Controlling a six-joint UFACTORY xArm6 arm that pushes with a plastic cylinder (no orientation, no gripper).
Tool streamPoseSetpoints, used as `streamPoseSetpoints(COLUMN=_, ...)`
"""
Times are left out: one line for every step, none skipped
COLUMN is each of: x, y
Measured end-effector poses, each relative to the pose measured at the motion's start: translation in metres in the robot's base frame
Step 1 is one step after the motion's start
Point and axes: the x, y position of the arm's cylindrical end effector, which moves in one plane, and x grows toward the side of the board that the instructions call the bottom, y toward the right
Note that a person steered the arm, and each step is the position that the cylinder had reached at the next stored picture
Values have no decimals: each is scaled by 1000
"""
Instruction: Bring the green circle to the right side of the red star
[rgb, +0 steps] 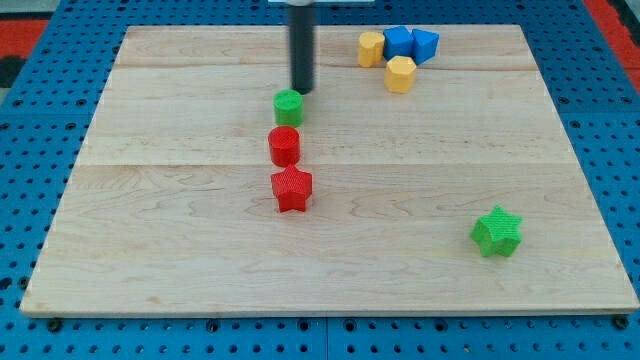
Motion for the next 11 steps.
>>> streamPoseSetpoints(x=36, y=41)
streamPoseSetpoints(x=47, y=76)
streamPoseSetpoints(x=9, y=17)
streamPoseSetpoints(x=8, y=-34)
streamPoseSetpoints(x=55, y=-28)
streamPoseSetpoints(x=58, y=25)
streamPoseSetpoints(x=58, y=26)
streamPoseSetpoints(x=58, y=25)
streamPoseSetpoints(x=58, y=25)
streamPoseSetpoints(x=57, y=38)
streamPoseSetpoints(x=110, y=101)
